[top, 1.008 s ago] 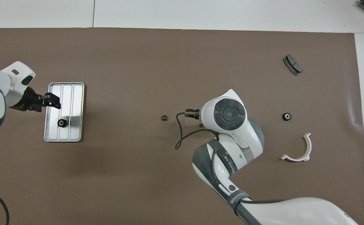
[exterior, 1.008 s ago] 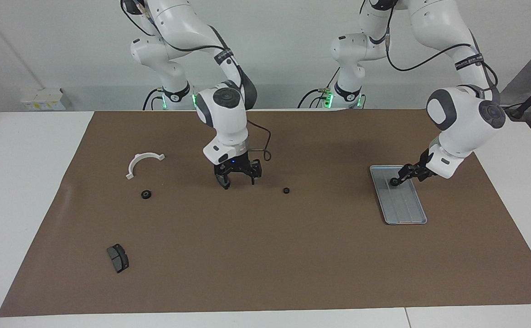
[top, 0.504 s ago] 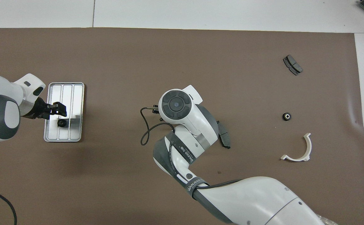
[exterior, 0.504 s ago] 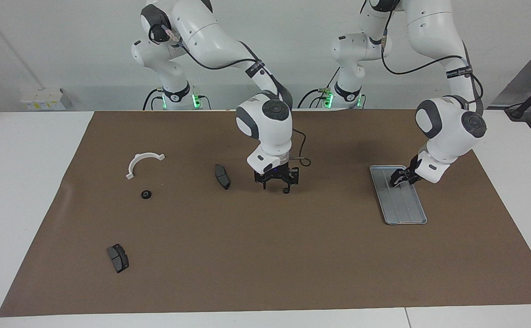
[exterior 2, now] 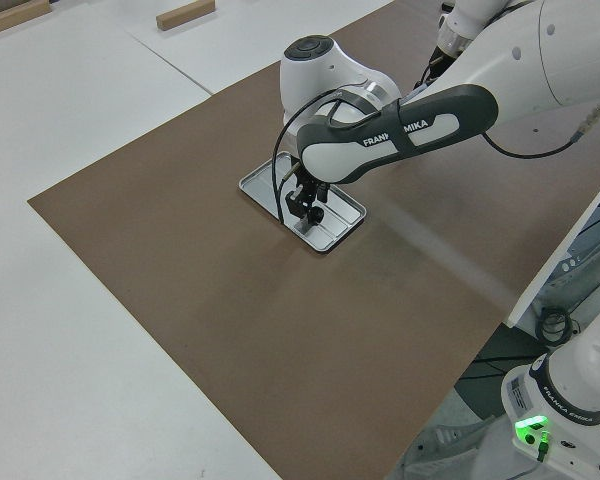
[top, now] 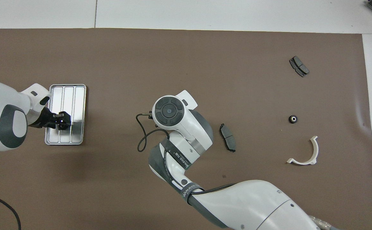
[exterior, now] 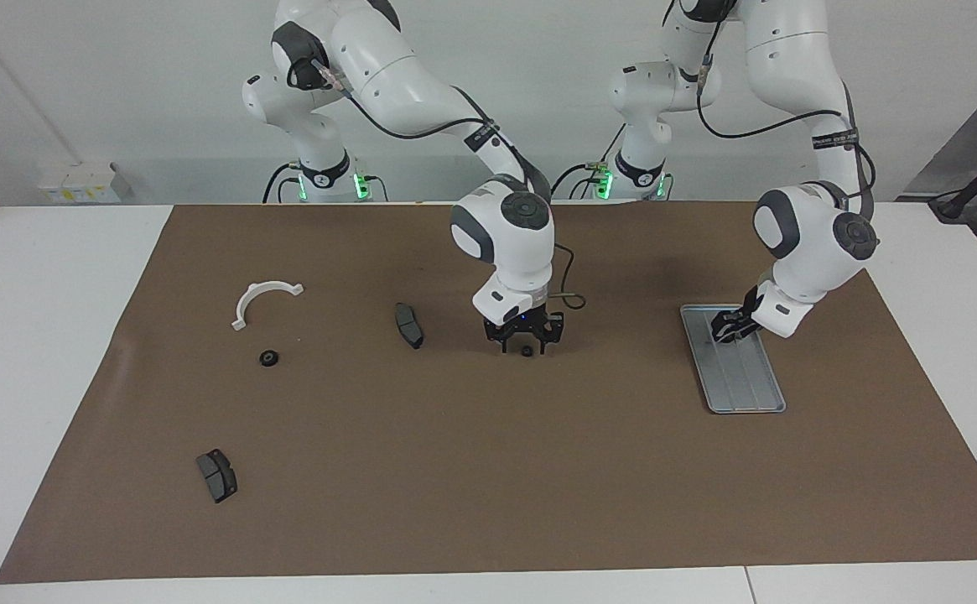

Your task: Place bearing gear from tray to pile

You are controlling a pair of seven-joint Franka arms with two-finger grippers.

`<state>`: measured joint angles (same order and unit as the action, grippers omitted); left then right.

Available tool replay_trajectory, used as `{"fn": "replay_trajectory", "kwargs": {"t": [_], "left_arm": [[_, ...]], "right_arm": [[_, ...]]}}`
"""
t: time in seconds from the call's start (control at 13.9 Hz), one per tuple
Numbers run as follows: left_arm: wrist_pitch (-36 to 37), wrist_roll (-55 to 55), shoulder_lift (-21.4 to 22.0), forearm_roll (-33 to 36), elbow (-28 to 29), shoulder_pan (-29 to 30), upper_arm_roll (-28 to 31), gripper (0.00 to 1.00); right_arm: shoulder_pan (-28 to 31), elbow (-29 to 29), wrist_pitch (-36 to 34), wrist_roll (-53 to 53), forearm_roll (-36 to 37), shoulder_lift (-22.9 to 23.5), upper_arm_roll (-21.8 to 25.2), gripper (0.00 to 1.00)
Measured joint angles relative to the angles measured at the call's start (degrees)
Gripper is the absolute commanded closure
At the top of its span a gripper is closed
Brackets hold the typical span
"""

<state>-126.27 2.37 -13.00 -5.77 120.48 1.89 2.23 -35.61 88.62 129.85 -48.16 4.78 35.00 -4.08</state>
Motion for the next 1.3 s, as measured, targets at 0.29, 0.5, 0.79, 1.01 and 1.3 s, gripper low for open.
{"fn": "replay_trajectory", "kwargs": {"t": [0.29,0.5,0.79,1.01,1.3], "left_arm": [[-0.11,0.00,0.13,0.11,0.56,0.00,0.03,0.48],[-0.10,0.00,0.24,0.21,0.68,0.01,0.09,0.56],[-0.05,0.00,0.55,0.33,0.79,0.03,0.17,0.76],[-0.10,0.00,0.63,0.36,0.93,0.03,0.08,0.95],[0.16,-0.15,0.65,0.36,-1.03,-0.06,-0.33,1.00]], "right_arm": [[-0.22,0.28,0.09,0.00,0.33,0.32,0.00,0.52],[-0.38,0.86,2.11,0.00,0.85,0.58,0.00,0.52],[-0.48,1.87,3.57,0.00,1.11,0.65,0.09,0.69],[-0.51,1.87,3.09,0.00,1.19,0.27,0.20,0.93],[-0.63,1.90,2.82,0.00,1.21,0.26,0.31,0.99]]}}
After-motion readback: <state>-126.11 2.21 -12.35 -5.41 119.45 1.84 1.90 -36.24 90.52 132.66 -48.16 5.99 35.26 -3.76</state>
